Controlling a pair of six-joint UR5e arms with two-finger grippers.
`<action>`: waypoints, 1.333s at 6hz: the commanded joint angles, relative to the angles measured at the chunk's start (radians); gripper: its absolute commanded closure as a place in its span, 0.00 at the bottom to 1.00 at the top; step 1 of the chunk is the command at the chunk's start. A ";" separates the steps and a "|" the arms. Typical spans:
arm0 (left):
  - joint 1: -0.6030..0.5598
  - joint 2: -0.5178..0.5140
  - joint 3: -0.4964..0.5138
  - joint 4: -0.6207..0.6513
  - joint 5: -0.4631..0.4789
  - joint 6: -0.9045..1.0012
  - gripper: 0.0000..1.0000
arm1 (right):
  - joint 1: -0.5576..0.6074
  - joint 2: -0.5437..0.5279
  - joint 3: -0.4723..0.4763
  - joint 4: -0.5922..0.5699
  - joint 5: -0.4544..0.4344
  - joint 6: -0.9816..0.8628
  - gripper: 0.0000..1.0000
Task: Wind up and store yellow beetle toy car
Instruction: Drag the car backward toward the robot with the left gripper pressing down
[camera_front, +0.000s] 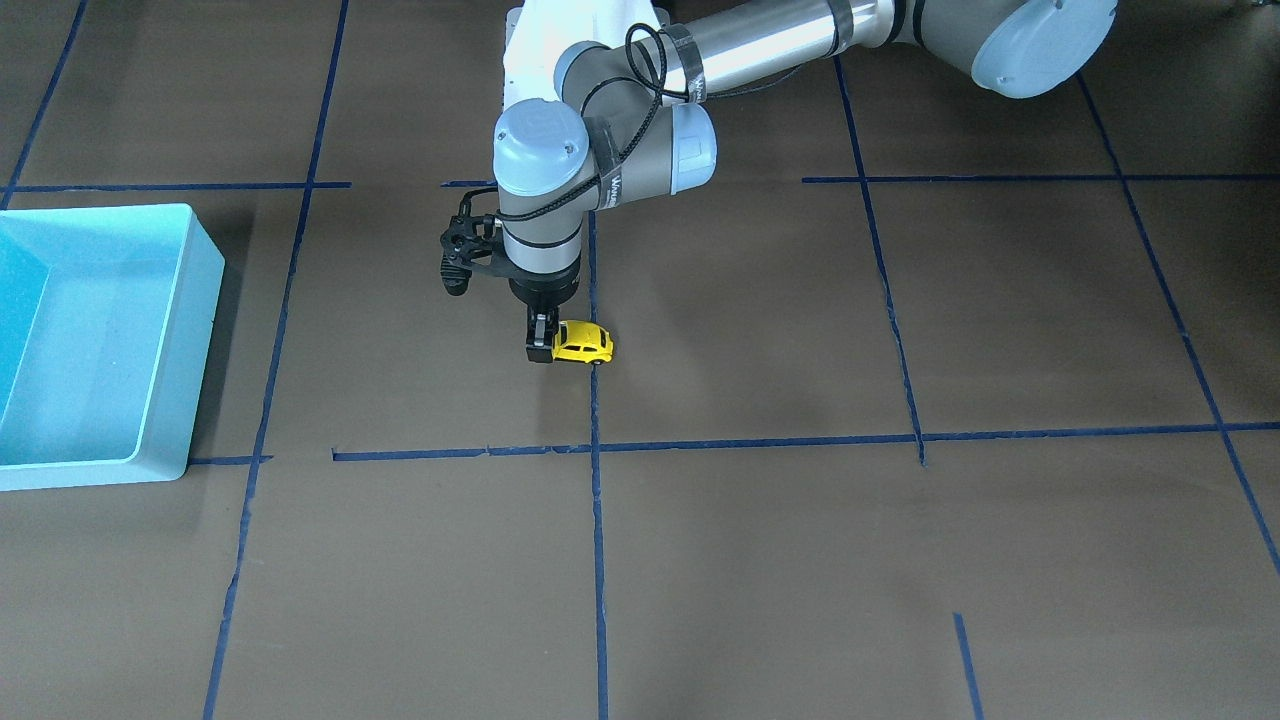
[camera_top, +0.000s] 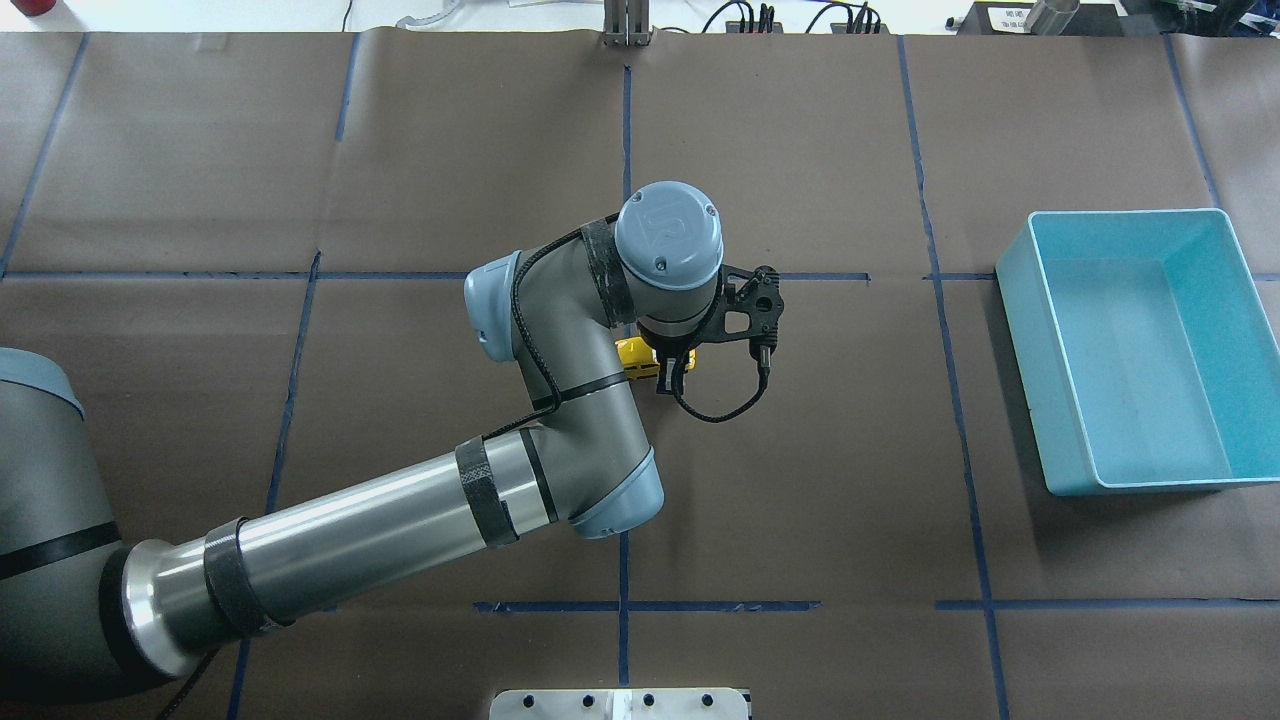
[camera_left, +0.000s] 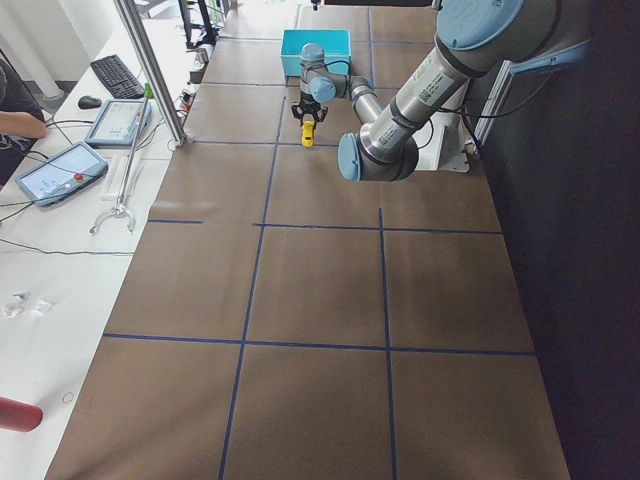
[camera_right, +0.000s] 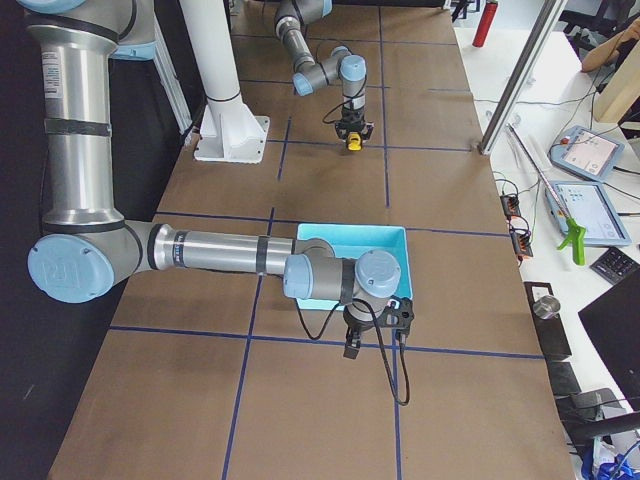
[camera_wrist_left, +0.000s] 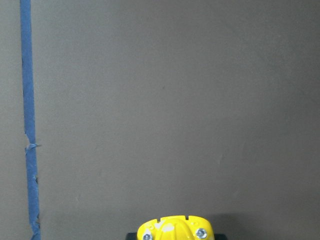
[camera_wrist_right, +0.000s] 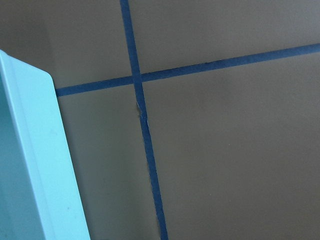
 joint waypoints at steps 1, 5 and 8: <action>0.001 0.007 0.004 -0.002 0.008 0.005 1.00 | 0.000 0.000 -0.001 0.000 0.000 0.000 0.00; 0.001 0.027 0.002 -0.027 0.006 0.005 1.00 | 0.000 0.000 -0.010 0.000 0.000 0.000 0.00; -0.001 0.038 -0.001 -0.041 -0.002 0.003 1.00 | 0.000 0.000 -0.005 0.002 0.000 -0.002 0.00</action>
